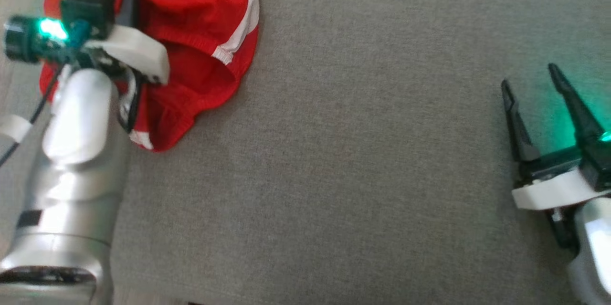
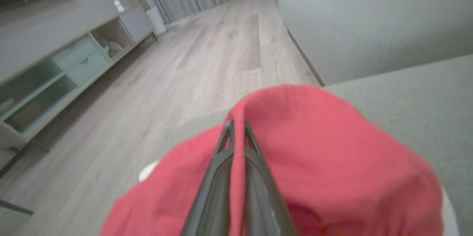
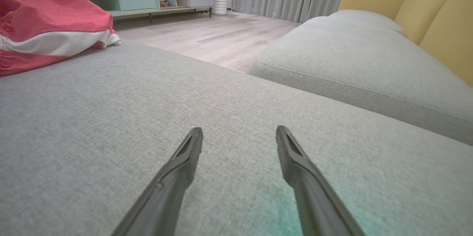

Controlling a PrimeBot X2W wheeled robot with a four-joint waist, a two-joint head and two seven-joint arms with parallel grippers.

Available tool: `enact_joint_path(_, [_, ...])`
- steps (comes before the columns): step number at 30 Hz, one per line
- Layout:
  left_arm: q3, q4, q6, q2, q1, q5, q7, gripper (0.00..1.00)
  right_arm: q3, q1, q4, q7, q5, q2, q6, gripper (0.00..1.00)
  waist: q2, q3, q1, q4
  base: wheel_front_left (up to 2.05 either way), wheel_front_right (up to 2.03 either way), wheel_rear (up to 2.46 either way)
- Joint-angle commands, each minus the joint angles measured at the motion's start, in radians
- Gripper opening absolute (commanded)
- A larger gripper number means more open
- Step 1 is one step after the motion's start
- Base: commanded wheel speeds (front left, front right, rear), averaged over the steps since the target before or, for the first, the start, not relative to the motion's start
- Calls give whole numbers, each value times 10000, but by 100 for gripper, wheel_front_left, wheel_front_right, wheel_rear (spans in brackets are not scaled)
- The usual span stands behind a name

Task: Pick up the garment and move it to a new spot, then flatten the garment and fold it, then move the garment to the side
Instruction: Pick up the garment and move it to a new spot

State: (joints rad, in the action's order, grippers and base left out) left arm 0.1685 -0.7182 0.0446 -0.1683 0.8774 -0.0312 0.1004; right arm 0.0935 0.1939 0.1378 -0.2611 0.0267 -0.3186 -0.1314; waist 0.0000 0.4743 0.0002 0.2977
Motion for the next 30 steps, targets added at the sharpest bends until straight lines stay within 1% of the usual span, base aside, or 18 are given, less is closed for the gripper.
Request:
enact_joint_path(1, [-211,467,6,-641,496,83,146,0,299,-261,-53,-7,77,82,7,100,0,-360,-2,-232,0,0,0])
enact_joint_path(5, [28,1359,197,-867,956,229,314,0,570,-79,196,-7,131,663,7,100,0,-1202,-2,-815,0,0,0])
enact_joint_path(8, [242,2209,435,-1010,1332,216,98,0,730,38,390,-7,145,1139,7,100,0,-1850,-2,-1444,0,0,0])
enact_joint_path(11, [424,3209,590,-1118,1701,130,-176,0,848,149,551,-7,169,1611,7,100,0,-2334,-2,-2240,0,0,0])
enact_joint_path(14, [624,4047,704,-1097,1903,-134,-540,0,980,192,710,-7,197,1990,7,100,0,-2740,-2,-3153,0,0,0])
enact_joint_path(16, [757,4421,753,-1028,1959,-389,-726,0,1063,168,829,-7,226,2176,7,100,0,-2937,-2,-3761,0,0,0])
enact_joint_path(18, [891,4666,787,-843,1950,-749,-830,0,1109,162,918,-7,289,2325,7,100,0,-3024,-2,-4315,0,0,0])
enact_joint_path(21, [1184,4669,820,-538,1833,-1252,-756,0,1204,206,1019,-7,365,2473,7,100,0,-3069,-2,-5078,0,0,0])
enact_joint_path(25, [1727,4230,845,-171,1376,-1840,-565,0,1206,266,1064,-7,472,2594,7,100,0,-2984,-2,-5940,0,0,0])
enact_joint_path(30, [2804,3069,856,45,407,-2185,-16,0,1190,245,1120,-7,643,2663,7,100,0,-2775,-2,-6668,0,0,0])
